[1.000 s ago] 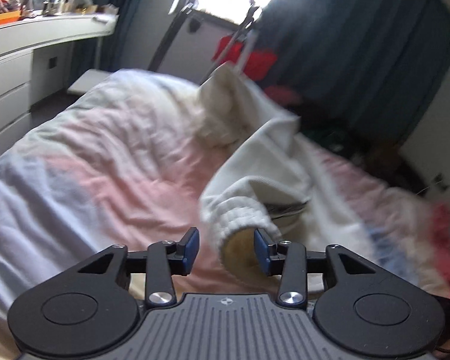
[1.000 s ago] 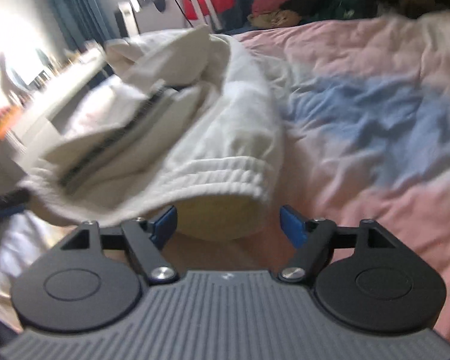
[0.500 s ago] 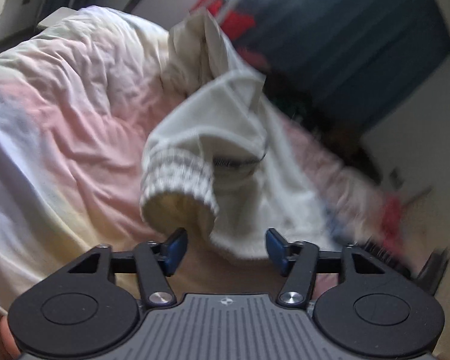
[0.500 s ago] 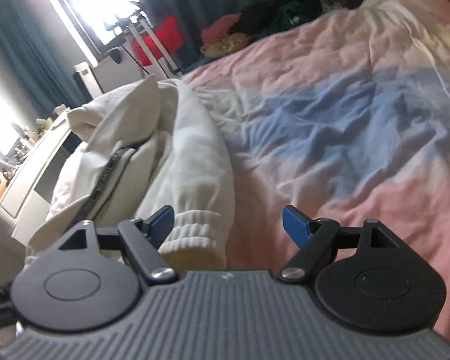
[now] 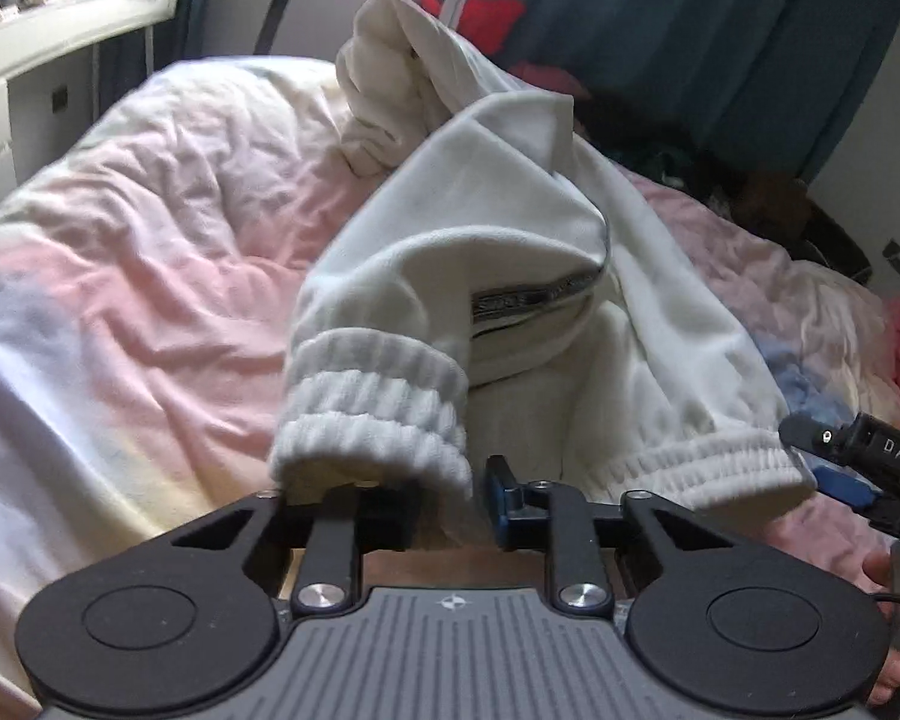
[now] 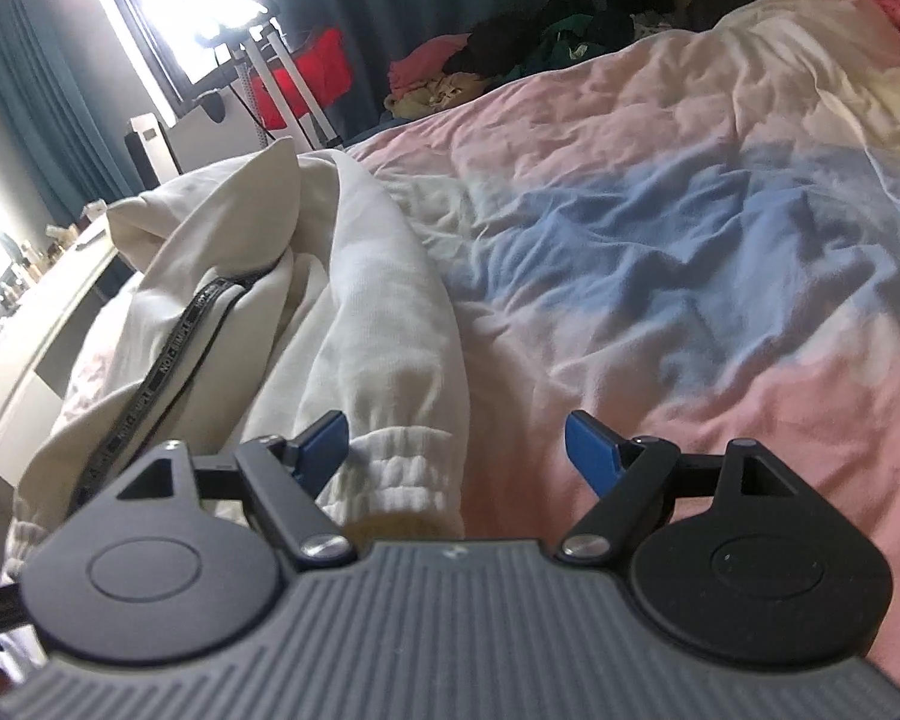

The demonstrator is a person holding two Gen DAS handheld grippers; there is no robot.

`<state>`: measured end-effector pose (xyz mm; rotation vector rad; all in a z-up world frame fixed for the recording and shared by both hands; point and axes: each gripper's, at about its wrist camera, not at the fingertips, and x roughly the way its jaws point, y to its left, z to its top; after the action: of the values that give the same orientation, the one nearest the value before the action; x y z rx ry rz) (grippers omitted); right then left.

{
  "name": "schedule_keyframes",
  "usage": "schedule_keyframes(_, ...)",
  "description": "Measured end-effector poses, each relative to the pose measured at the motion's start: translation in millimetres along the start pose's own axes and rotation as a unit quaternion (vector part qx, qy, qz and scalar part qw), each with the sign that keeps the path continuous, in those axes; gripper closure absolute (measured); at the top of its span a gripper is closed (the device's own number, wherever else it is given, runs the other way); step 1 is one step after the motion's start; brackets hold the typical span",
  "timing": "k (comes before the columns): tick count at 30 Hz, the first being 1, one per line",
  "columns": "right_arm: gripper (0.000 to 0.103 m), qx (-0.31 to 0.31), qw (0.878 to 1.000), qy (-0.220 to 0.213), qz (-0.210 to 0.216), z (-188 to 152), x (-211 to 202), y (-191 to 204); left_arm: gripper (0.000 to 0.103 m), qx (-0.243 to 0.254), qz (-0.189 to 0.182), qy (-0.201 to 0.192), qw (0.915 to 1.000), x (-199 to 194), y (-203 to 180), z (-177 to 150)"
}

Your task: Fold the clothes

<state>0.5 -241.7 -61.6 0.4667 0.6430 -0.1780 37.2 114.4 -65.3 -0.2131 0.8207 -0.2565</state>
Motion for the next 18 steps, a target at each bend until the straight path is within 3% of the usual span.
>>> schedule_keyframes(2,0.022,-0.010,1.000,-0.004,-0.006,-2.3,-0.7,2.5,0.089,-0.031,-0.012,-0.032,0.9989,-12.6,8.0,3.0)
schedule_keyframes(4,0.022,-0.021,1.000,-0.007,-0.009,-4.6,-2.1,5.5,0.091,-0.067,-0.027,-0.069,0.9950,-27.5,17.8,6.5)
schedule_keyframes(7,0.022,-0.045,0.999,-0.007,-0.002,-8.6,-3.6,14.0,0.093,-0.140,-0.054,-0.126,0.9807,-50.9,40.6,10.9)
schedule_keyframes(10,0.022,-0.086,0.996,0.017,0.036,-16.2,0.6,30.4,0.094,-0.218,-0.029,-0.133,0.9664,-52.4,69.6,15.8)
schedule_keyframes(13,0.022,-0.128,0.989,0.046,0.056,-30.4,7.9,49.1,0.095,-0.264,0.018,-0.072,0.9615,-29.0,92.3,19.1)
schedule_keyframes(16,0.022,-0.144,0.985,0.071,0.068,-39.2,15.8,57.8,0.093,-0.303,0.068,-0.001,0.9505,-1.9,114.0,22.2)
schedule_keyframes(18,0.022,-0.137,0.984,0.085,0.072,-41.0,21.3,56.6,0.092,-0.307,0.072,0.022,0.9488,4.6,118.3,25.7)
